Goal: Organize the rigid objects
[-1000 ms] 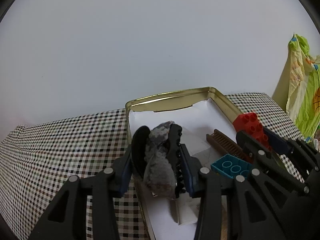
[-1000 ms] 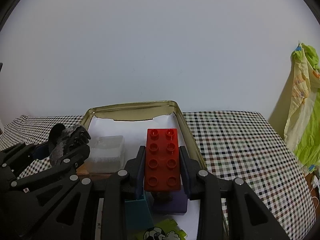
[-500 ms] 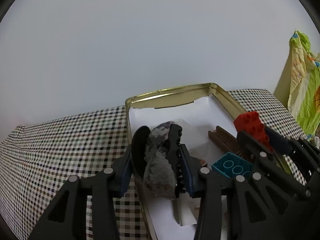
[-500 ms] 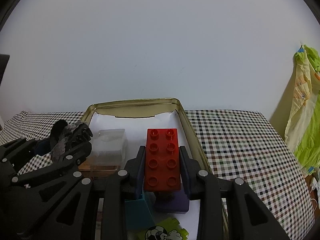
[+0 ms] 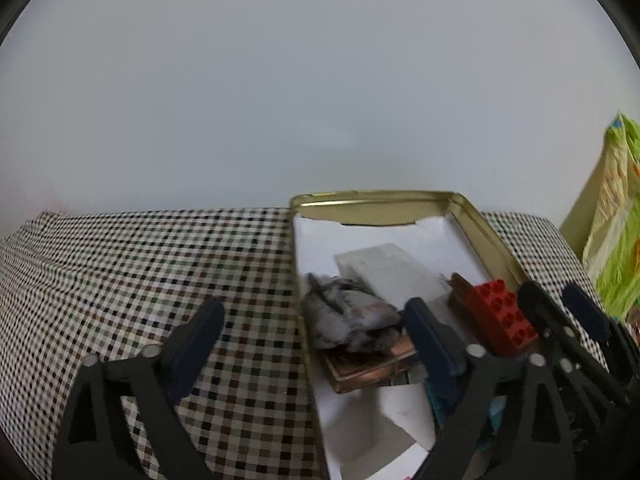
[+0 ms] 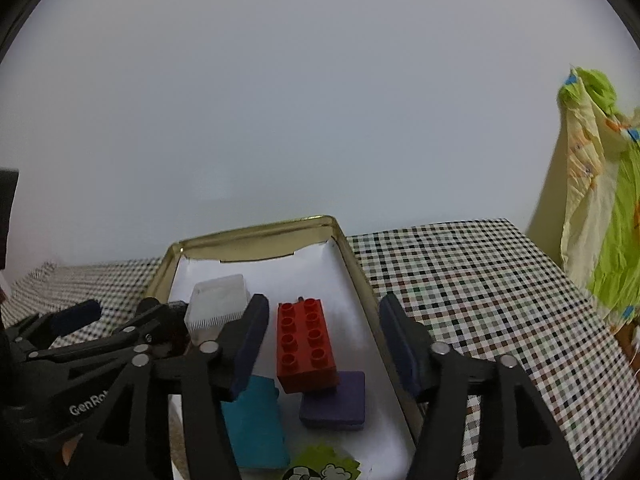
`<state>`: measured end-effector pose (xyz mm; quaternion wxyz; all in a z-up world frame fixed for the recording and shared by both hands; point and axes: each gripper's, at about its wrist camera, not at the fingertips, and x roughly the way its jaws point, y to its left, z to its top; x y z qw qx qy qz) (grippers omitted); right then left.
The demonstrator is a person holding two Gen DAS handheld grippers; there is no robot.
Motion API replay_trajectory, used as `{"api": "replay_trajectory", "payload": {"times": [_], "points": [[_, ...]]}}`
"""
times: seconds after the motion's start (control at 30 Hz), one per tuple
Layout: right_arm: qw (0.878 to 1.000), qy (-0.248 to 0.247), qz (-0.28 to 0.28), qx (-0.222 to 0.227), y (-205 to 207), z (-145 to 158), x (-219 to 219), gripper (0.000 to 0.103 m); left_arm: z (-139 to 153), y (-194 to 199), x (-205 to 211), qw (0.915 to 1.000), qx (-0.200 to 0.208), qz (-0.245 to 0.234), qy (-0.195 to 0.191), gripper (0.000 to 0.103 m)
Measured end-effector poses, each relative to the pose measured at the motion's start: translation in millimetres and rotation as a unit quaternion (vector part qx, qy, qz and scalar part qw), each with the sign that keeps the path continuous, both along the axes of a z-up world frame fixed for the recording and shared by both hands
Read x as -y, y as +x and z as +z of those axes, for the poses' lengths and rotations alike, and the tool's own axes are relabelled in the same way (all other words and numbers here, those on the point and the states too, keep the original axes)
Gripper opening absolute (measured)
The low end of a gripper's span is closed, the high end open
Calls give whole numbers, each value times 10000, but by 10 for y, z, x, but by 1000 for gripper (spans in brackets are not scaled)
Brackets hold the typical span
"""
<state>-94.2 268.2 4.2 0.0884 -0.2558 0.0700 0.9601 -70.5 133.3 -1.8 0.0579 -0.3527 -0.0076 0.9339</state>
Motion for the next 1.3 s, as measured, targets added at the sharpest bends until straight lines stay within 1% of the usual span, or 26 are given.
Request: {"api": "replay_trajectory", "payload": {"times": [0.07,0.13,0.2,0.3,0.37,0.43,0.53,0.6,0.7,0.77,0.87,0.97,1.1,1.2,1.3], "points": [[10000,-81,-19,-51,17,5,-15,70,0,13,34,10000,-70,43,48,100],[9998,-126,-46,-137,32,10,-20,80,2,28,58,9999,-88,76,69,102],[9996,-127,-72,-237,63,13,-21,83,12,54,80,9998,-123,92,114,102],[9994,-55,-79,-321,92,7,-4,84,42,114,88,9997,-229,102,1,102],[9992,25,-128,-384,114,-6,16,85,76,185,102,9990,-438,78,-108,102],[9987,108,-120,-477,142,-8,39,85,117,283,132,9968,-746,154,-232,102],[9959,287,-165,-839,251,56,95,85,180,426,210,9916,-1216,260,-359,102],[9913,410,-170,-1240,375,117,136,85,190,497,272,9887,-1410,284,-429,102],[9860,504,-183,-1578,478,156,184,88,146,561,393,9875,-1475,322,-459,102],[9846,525,-193,-1658,489,152,210,88,127,619,483,9864,-1536,388,-447,102],[9832,572,-200,-1720,506,141,250,88,120,742,602,9811,-1812,479,-479,102],[9808,581,-270,-1842,560,131,284,88,116,802,649,9773,-1995,538,-466,103],[9783,638,-393,-1934,624,114,349,88,99,855,642,9785,-1965,428,-447,103],[9765,595,-528,-2002,703,102,371,88,131,927,645,9773,-2039,406,-418,103],[9749,599,-628,-2049,770,86,405,88,122,953,641,9779,-2024,368,-370,103]]}}
